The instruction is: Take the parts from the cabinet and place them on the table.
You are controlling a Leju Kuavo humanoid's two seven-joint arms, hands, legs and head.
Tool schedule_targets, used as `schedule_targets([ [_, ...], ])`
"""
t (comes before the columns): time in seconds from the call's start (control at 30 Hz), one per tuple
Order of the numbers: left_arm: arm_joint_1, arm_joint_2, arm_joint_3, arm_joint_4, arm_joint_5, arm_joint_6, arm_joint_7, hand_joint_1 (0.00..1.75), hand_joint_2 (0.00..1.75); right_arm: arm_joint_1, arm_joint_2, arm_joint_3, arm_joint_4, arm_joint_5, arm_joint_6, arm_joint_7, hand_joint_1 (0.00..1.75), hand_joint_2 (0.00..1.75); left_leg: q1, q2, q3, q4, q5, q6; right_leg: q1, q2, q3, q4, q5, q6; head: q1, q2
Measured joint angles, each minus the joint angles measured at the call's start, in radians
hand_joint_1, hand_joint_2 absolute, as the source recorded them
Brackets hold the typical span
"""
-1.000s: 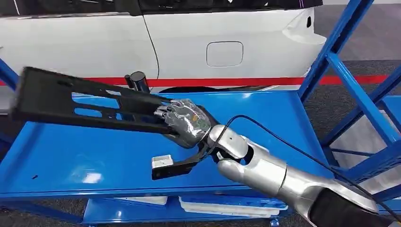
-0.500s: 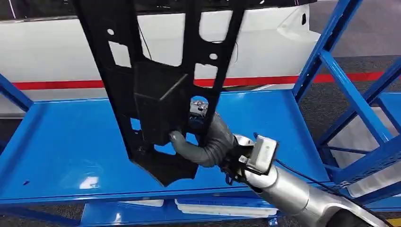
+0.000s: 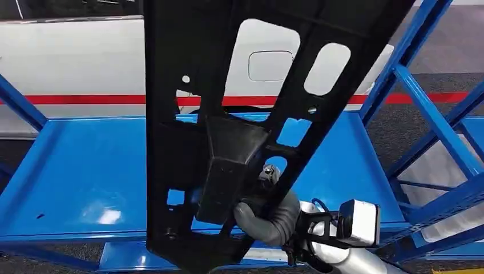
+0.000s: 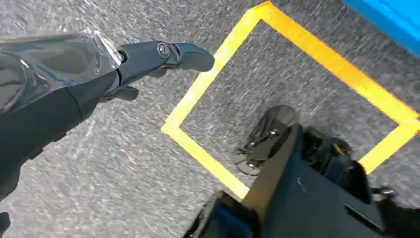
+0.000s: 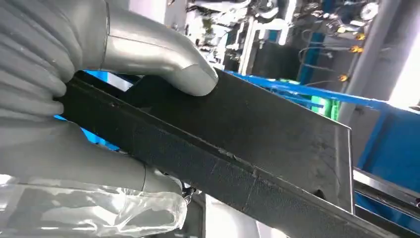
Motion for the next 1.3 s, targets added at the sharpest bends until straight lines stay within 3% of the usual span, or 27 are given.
schedule_targets([
  [0.03,0.001,0.000,0.001,0.000,0.001,-0.003,-0.001,0.00,1.75,0.010,0.000,0.001,-0.004,0.002,0.004,0.003,1.75,1.75,0.000,0.000,-0.001,0.000,0.001,-0.004,-0.003,0.002,-0.004,-0.001,0.006,-0.011,-0.001,0.000],
  [0.1,0.003,0.000,0.011,0.000,0.000,-0.013,-0.009,0.00,1.75,0.033,-0.005,0.003,-0.010,0.008,0.017,0.011,1.75,1.75,0.003,0.001,0.000,-0.004,0.003,-0.014,0.004,0.002,-0.007,0.002,0.005,-0.019,-0.002,0.000],
  [0.17,0.005,0.000,0.018,0.000,-0.002,-0.013,-0.021,0.00,1.75,0.049,-0.005,0.006,-0.014,0.011,0.021,0.022,1.75,1.75,0.009,0.001,-0.008,0.014,-0.012,-0.024,-0.002,0.000,-0.005,-0.004,0.011,-0.031,-0.001,0.000],
  [0.2,0.006,-0.001,0.020,0.000,0.001,-0.009,-0.029,0.00,1.75,0.053,-0.005,0.008,-0.015,0.013,0.023,0.025,1.75,1.75,0.009,0.002,-0.030,0.065,-0.048,-0.029,-0.002,0.000,-0.006,-0.003,0.012,-0.035,-0.003,0.000],
  [0.27,0.003,-0.002,0.026,0.000,0.021,0.000,-0.049,0.00,1.75,0.061,-0.005,0.010,-0.019,0.021,0.024,0.035,1.75,1.75,0.009,0.002,-0.107,0.244,-0.132,-0.035,0.000,-0.002,-0.008,-0.003,0.012,-0.039,-0.003,0.000],
  [0.3,0.002,-0.002,0.030,0.000,0.028,0.006,-0.060,0.00,1.75,0.068,-0.005,0.010,-0.019,0.024,0.021,0.039,1.75,1.75,0.008,0.002,-0.138,0.317,-0.157,-0.036,0.002,-0.004,-0.008,-0.003,0.012,-0.040,-0.002,0.000],
  [0.33,0.000,-0.002,0.036,0.000,0.031,0.011,-0.063,0.00,1.75,0.076,-0.006,0.010,-0.019,0.027,0.016,0.045,1.75,1.75,0.008,0.003,-0.152,0.350,-0.159,-0.035,0.002,-0.005,-0.008,-0.003,0.011,-0.040,-0.002,0.000],
  [0.37,0.000,-0.004,0.040,0.000,0.031,0.019,-0.063,0.00,1.75,0.082,-0.006,0.010,-0.019,0.031,0.012,0.051,1.75,1.75,0.008,0.003,-0.141,0.329,-0.139,-0.032,0.002,-0.004,-0.007,-0.003,0.011,-0.040,-0.002,0.000],
  [0.4,0.001,-0.004,0.042,0.000,0.031,0.021,-0.062,0.00,1.75,0.085,-0.007,0.010,-0.019,0.033,0.007,0.055,1.75,1.75,0.008,0.002,-0.108,0.263,-0.101,-0.027,0.003,-0.002,-0.005,-0.003,0.011,-0.040,-0.002,0.000],
  [0.47,0.007,-0.005,0.047,0.000,0.037,0.025,-0.061,0.00,1.75,0.090,-0.008,0.010,-0.020,0.034,0.003,0.056,1.75,1.75,0.007,0.002,-0.015,0.066,-0.014,-0.014,0.003,0.002,-0.001,-0.003,0.009,-0.038,-0.002,0.000],
  [0.5,0.007,-0.005,0.050,0.000,0.040,0.029,-0.061,0.00,1.75,0.092,-0.009,0.010,-0.021,0.035,0.001,0.056,1.75,1.75,0.001,0.002,0.006,0.016,-0.015,-0.010,0.009,0.003,-0.003,-0.001,0.008,-0.034,-0.002,0.000],
  [0.6,0.010,-0.007,0.055,0.000,0.049,0.043,-0.048,0.00,1.75,0.101,-0.010,0.010,-0.024,0.043,-0.010,0.060,1.75,1.75,-0.004,0.000,0.004,0.006,-0.019,-0.005,0.007,0.002,-0.007,-0.004,0.010,-0.020,-0.001,0.000],
  [0.67,0.014,-0.010,0.061,0.000,0.051,0.044,-0.043,0.00,1.75,0.105,-0.011,0.007,-0.026,0.044,-0.017,0.060,1.75,1.75,0.005,0.002,0.013,-0.006,-0.008,0.012,0.004,0.002,-0.009,0.005,-0.001,-0.009,-0.001,0.000],
  [0.7,0.013,-0.010,0.065,0.000,0.053,0.046,-0.042,0.00,1.75,0.107,-0.012,0.006,-0.028,0.044,-0.021,0.061,1.75,1.75,0.004,0.002,0.013,-0.006,-0.006,0.017,0.006,0.000,-0.024,0.041,-0.029,-0.006,0.001,0.000],
  [0.77,0.013,-0.011,0.069,0.000,0.055,0.047,-0.031,0.00,1.75,0.111,-0.014,0.005,-0.028,0.044,-0.026,0.065,1.75,1.75,0.002,0.003,0.012,-0.006,-0.006,0.020,0.005,-0.001,-0.096,0.202,-0.113,0.000,0.002,0.000],
  [0.8,0.014,-0.012,0.070,0.000,0.058,0.047,-0.025,0.00,1.75,0.116,-0.015,0.004,-0.028,0.043,-0.029,0.067,1.75,1.75,0.001,0.003,0.011,-0.005,-0.007,0.021,0.005,-0.001,-0.135,0.284,-0.142,0.002,0.002,0.000],
  [0.83,0.018,-0.012,0.071,0.000,0.060,0.047,-0.020,0.00,1.75,0.121,-0.016,0.003,-0.028,0.042,-0.032,0.069,1.75,1.75,0.000,0.003,0.011,-0.005,-0.007,0.021,0.005,-0.001,-0.157,0.328,-0.147,0.002,0.002,0.000],
  [0.87,0.021,-0.012,0.073,0.000,0.062,0.047,-0.016,0.00,1.75,0.125,-0.018,0.003,-0.028,0.042,-0.033,0.070,1.75,1.75,0.000,0.003,0.012,-0.004,-0.007,0.021,0.005,-0.001,-0.154,0.315,-0.128,0.003,0.002,0.000],
  [0.9,0.023,-0.013,0.074,0.000,0.063,0.047,-0.011,0.00,1.75,0.125,-0.019,0.002,-0.028,0.041,-0.036,0.072,1.75,1.75,0.000,0.008,0.013,-0.004,-0.008,0.022,0.005,-0.002,-0.129,0.259,-0.091,0.001,0.002,0.000],
  [0.93,0.024,-0.013,0.075,0.000,0.064,0.047,-0.011,0.00,1.75,0.125,-0.020,0.000,-0.028,0.041,-0.038,0.073,1.75,1.75,0.000,0.009,0.015,-0.004,-0.009,0.022,0.005,-0.006,-0.086,0.170,-0.044,-0.001,0.002,0.000],
  [0.97,0.025,-0.014,0.076,0.000,0.064,0.047,-0.010,0.00,1.75,0.125,-0.021,-0.001,-0.030,0.039,-0.040,0.075,1.75,1.75,0.000,0.009,0.019,-0.004,-0.011,0.019,0.005,-0.024,-0.033,0.067,0.002,-0.003,0.002,0.000],
  [1.0,0.027,-0.014,0.076,0.000,0.064,0.047,-0.010,0.00,1.75,0.124,-0.021,-0.001,-0.031,0.034,-0.042,0.079,1.75,1.75,-0.004,0.011,0.022,-0.004,-0.014,0.015,0.008,-0.059,-0.004,0.002,0.005,-0.006,0.002,0.000],
  [1.03,0.029,-0.015,0.076,0.000,0.067,0.047,-0.010,0.00,1.75,0.124,-0.021,-0.001,-0.033,0.031,-0.043,0.084,1.75,1.75,-0.010,0.013,0.021,-0.001,-0.018,0.009,0.015,-0.046,-0.004,-0.004,0.008,-0.017,0.002,0.000],
  [1.13,0.031,-0.016,0.082,0.000,0.069,0.047,-0.010,0.00,1.75,0.125,-0.024,-0.002,-0.035,0.020,-0.047,0.093,1.75,1.75,-0.008,0.032,0.024,-0.005,-0.018,-0.003,0.018,-0.024,-0.009,-0.004,0.011,-0.030,0.001,0.000],
  [1.17,0.032,-0.015,0.083,0.000,0.069,0.047,-0.010,0.00,1.75,0.124,-0.024,-0.002,-0.037,0.020,-0.047,0.093,1.75,1.75,-0.006,0.035,0.021,0.000,-0.026,-0.010,0.008,-0.020,-0.007,-0.010,0.017,-0.040,0.001,0.000],
  [1.23,0.032,-0.016,0.084,0.000,0.070,0.047,-0.010,0.00,1.75,0.124,-0.026,-0.002,-0.041,0.018,-0.048,0.093,1.75,1.75,-0.003,0.020,-0.019,0.100,-0.094,-0.022,0.006,-0.008,-0.008,-0.010,0.020,-0.047,-0.003,0.000],
  [1.3,0.026,-0.016,0.090,0.000,0.071,0.047,-0.011,0.00,1.75,0.125,-0.027,-0.002,-0.042,0.017,-0.049,0.094,1.75,1.75,0.001,0.019,-0.096,0.277,-0.171,-0.031,0.006,0.004,-0.011,-0.009,0.021,-0.048,-0.002,0.000],
])
